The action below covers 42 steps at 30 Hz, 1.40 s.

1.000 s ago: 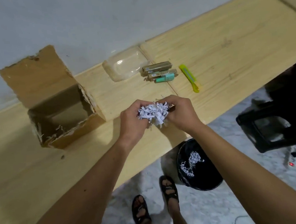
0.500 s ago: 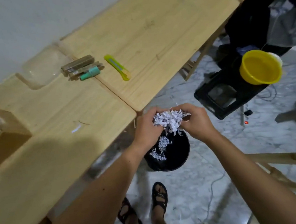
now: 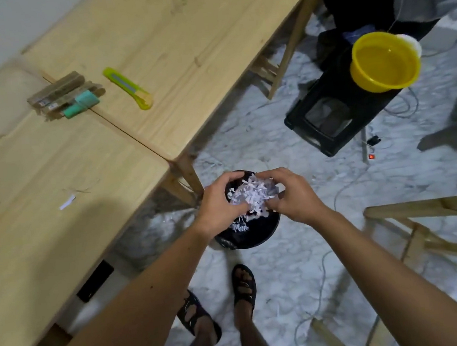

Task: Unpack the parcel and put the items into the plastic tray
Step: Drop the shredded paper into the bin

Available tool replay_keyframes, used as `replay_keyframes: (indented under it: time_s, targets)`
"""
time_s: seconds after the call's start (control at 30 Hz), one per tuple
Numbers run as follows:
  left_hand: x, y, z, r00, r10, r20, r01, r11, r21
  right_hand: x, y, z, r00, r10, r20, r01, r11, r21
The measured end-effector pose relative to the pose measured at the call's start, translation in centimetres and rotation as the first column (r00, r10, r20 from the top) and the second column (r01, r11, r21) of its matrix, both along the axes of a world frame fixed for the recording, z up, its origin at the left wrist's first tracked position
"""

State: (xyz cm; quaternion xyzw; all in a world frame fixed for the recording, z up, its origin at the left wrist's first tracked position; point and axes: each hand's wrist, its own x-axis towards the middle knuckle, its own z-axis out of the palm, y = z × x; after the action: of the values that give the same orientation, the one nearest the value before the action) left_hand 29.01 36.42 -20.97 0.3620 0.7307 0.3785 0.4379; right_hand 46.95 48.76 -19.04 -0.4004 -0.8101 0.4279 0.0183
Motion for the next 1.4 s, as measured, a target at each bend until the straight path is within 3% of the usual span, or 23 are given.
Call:
replay_keyframes:
  time_s: [0.27,0.57,0.9,1.1,1.27,1.4]
  targets:
    - [-0.7,-0.8,-0.4,1.0,0.021,0.005,-0.021,1.0,0.013,-0.2,-0.6,-0.7,0.998,-0.055,-0.037,0.054,0.998,-0.035]
    - [-2.0,-2.0,0.3,0.998,0.052,-0.047,-0.051,0.998,0.023,-1.0,-1.0,0.2,0.974,-0.224,-0.019,0.223,0.974,-0.042]
    - [-1.8,-3.8,1.3,0.997,0.056,-0.045,-0.054,0.998,0.04,-0.5,-2.2,0.8,0.981,-0.19,-0.043,0.189,0.982,-0.018]
    - [-3.1,-5.3,4.5,0.985,0.143,-0.097,-0.132,0.986,0.106,-3.0,-3.2,3.1,0.983,-0.153,-0.104,0.154,0.988,0.0]
    - [-8.8,-9.4,8.1,0.899,0.342,-0.274,-0.281,0.929,0.241,-9.8,-4.3,5.4,0.978,-0.027,-0.208,0.036,0.999,0.038]
    - [-15.0,-15.4,8.1,0.71,0.513,-0.482,-0.38,0.856,0.351,-17.2,-6.6,6.3,0.954,0.113,-0.277,-0.103,0.993,0.051]
